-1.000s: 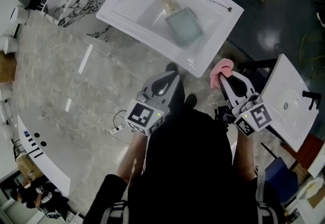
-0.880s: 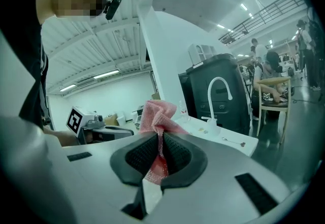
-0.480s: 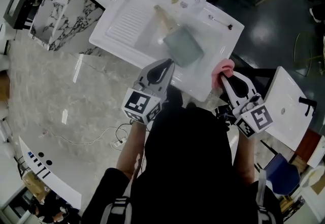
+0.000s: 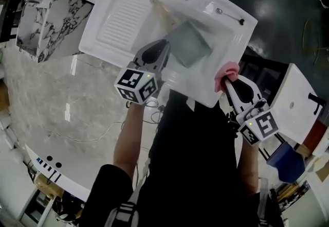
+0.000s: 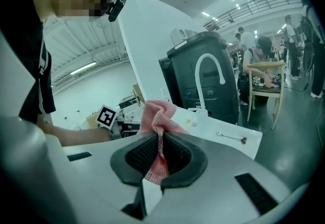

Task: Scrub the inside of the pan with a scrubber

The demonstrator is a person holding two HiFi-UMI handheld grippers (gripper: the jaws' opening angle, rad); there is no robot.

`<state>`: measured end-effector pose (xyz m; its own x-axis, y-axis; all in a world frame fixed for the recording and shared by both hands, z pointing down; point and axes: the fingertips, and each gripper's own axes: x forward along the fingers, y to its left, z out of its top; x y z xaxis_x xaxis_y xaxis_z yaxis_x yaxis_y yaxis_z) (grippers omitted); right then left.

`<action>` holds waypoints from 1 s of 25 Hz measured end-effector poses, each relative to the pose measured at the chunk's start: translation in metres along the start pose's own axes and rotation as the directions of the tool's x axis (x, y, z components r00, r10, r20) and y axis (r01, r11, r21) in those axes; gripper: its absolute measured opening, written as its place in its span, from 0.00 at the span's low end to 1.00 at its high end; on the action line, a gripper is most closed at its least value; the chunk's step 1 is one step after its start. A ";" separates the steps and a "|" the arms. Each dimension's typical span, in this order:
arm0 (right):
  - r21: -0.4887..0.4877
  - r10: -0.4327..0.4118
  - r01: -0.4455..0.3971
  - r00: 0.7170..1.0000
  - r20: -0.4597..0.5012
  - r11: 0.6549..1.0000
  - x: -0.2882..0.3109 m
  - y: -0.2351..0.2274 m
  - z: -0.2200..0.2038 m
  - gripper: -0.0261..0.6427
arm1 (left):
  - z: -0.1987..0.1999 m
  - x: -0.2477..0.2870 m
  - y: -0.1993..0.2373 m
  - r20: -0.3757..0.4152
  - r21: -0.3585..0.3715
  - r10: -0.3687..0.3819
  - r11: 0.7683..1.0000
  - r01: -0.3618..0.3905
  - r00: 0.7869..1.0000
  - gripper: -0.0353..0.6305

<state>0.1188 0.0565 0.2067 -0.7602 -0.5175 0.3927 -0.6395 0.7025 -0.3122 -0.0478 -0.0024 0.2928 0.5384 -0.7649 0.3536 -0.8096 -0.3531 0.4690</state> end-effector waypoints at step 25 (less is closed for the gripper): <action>0.135 0.086 -0.063 0.981 -0.174 0.989 0.143 -0.067 -0.074 0.10 | -0.074 0.156 0.196 -0.165 -0.307 0.266 0.901 -0.306 0.950 0.41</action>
<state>0.0614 -0.0279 0.3478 -0.7809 -0.3622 0.5090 -0.6001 0.6613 -0.4501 -0.1049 -0.1512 0.4994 0.3342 -0.7318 0.5940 -0.8226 0.0812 0.5628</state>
